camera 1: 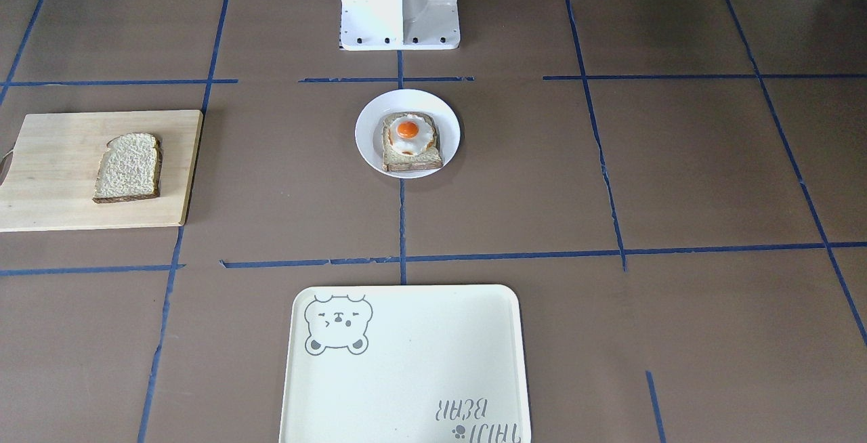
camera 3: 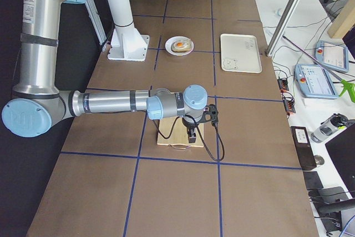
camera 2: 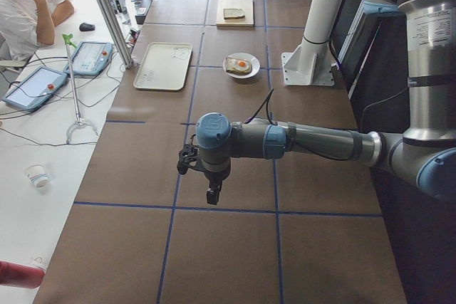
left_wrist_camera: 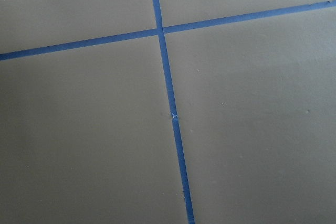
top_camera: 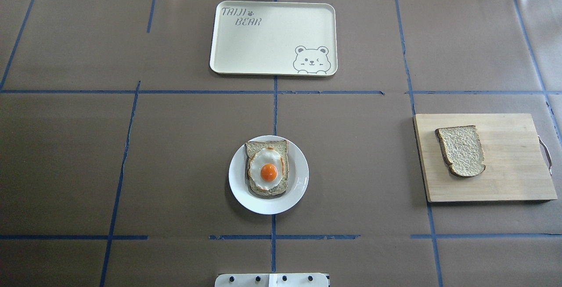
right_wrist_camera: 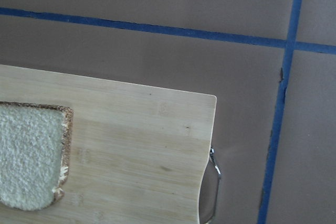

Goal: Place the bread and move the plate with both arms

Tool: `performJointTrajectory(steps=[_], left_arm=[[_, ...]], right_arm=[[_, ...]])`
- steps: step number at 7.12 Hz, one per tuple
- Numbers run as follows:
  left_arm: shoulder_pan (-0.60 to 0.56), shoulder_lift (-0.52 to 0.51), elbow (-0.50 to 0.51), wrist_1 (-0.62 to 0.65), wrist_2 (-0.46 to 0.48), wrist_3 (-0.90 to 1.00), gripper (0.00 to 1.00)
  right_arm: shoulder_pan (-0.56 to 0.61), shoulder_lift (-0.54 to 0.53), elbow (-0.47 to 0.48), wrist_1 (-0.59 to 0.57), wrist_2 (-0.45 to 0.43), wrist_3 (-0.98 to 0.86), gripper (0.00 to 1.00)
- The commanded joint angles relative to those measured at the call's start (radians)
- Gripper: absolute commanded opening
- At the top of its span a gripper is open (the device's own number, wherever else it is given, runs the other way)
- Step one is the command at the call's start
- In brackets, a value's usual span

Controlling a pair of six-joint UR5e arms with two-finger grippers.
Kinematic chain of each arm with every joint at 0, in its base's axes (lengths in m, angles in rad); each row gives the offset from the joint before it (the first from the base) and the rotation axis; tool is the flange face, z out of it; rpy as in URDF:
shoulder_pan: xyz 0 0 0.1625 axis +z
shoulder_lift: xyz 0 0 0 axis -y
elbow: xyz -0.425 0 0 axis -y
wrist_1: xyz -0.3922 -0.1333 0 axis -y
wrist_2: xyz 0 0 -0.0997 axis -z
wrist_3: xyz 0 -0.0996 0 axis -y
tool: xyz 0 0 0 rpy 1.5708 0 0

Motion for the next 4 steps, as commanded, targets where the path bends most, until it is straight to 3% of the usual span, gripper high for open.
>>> performJointTrajectory(steps=[1,4], left_arm=[[0.0,-0.001,-0.006,0.0,-0.001,-0.002,1.0],[0.0,-0.007,-0.005,0.0,-0.037,-0.004,1.0]], right_arm=[[-0.145,-0.04,-0.003,0.264,0.002,0.302,1.0],[-0.279,-0.059,-0.096,0.573,-0.025,0.549,0.97]])
